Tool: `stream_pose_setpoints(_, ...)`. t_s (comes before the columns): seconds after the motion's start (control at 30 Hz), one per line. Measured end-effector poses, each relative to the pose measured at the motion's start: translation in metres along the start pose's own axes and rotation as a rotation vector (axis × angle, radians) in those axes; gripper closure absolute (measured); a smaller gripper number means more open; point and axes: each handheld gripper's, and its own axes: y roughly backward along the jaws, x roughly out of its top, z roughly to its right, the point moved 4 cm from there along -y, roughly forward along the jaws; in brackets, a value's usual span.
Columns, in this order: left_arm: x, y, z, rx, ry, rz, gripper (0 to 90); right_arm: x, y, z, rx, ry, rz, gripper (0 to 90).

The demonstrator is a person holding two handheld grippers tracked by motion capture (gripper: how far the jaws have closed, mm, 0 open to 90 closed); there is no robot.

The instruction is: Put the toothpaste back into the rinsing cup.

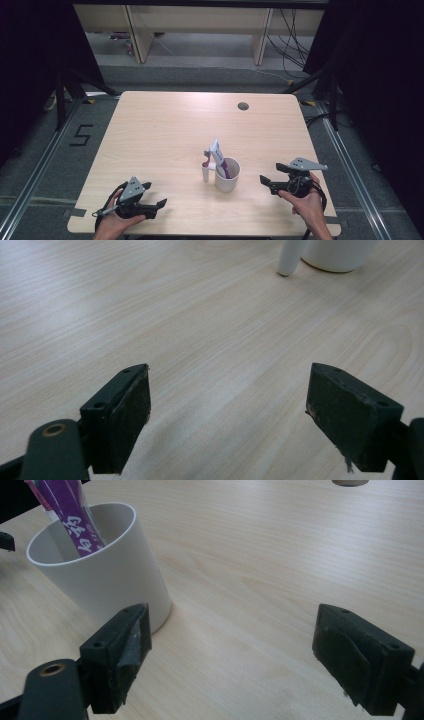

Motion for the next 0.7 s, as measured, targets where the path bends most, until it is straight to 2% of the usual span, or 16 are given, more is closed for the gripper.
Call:
stream_pose_setpoints(0.03,0.000,0.000,0.000,0.002,0.000,-0.004,17.5,-0.001,0.001,0.002,-0.009,0.030,-0.005,16.9)
stream_pose_setpoints(0.07,0.000,0.000,0.000,0.001,0.000,-0.004,17.5,-0.002,0.001,0.000,-0.007,0.010,-0.015,16.7)
stream_pose_setpoints(0.13,0.000,0.000,0.000,0.001,-0.003,-0.004,17.5,-0.004,0.001,0.001,-0.027,0.056,-0.003,16.5)
stream_pose_setpoints(0.17,0.000,0.000,0.000,0.001,-0.003,-0.004,17.5,-0.006,0.000,-0.001,-0.019,0.042,-0.004,16.4)
stream_pose_setpoints(0.2,0.000,0.000,0.000,0.005,-0.004,-0.006,17.5,-0.006,0.000,0.001,-0.033,0.073,-0.002,16.4)
stream_pose_setpoints(0.23,0.000,0.000,0.000,0.005,-0.003,-0.005,17.5,-0.008,0.002,-0.004,-0.015,0.034,-0.026,16.4)
stream_pose_setpoints(0.27,0.000,-0.001,0.000,0.001,0.000,-0.005,17.5,-0.008,0.001,-0.003,-0.023,0.056,-0.011,16.4)
stream_pose_setpoints(0.4,0.000,-0.001,0.000,0.002,0.000,-0.005,17.5,-0.013,0.003,-0.004,-0.028,0.075,-0.025,16.4)
stream_pose_setpoints(0.43,0.000,0.000,0.000,0.002,0.000,-0.005,17.5,-0.015,0.004,-0.007,-0.018,0.045,-0.041,16.4)
stream_pose_setpoints(0.47,0.000,0.000,0.000,0.005,-0.001,-0.005,17.5,-0.016,0.004,-0.005,-0.029,0.074,-0.030,16.4)
stream_pose_setpoints(0.5,0.000,0.000,0.000,0.007,-0.003,-0.007,17.5,-0.018,0.004,-0.008,-0.021,0.046,-0.034,16.4)
stream_pose_setpoints(0.53,0.000,0.000,0.000,0.008,-0.004,-0.008,17.5,-0.018,0.005,-0.006,-0.033,0.080,-0.041,16.4)
stream_pose_setpoints(0.57,0.000,0.000,0.000,0.006,-0.003,-0.006,17.5,-0.021,0.006,-0.008,-0.025,0.058,-0.055,16.4)
stream_pose_setpoints(0.63,0.000,0.000,0.000,0.006,-0.003,-0.007,17.5,-0.023,0.007,-0.009,-0.029,0.064,-0.060,16.4)
stream_pose_setpoints(0.67,0.000,0.000,0.000,0.007,-0.004,-0.007,17.5,-0.023,0.008,-0.008,-0.038,0.088,-0.063,16.4)
stream_pose_setpoints(0.7,0.000,0.000,0.000,0.007,-0.004,-0.007,17.5,-0.024,0.008,-0.010,-0.032,0.070,-0.059,16.4)
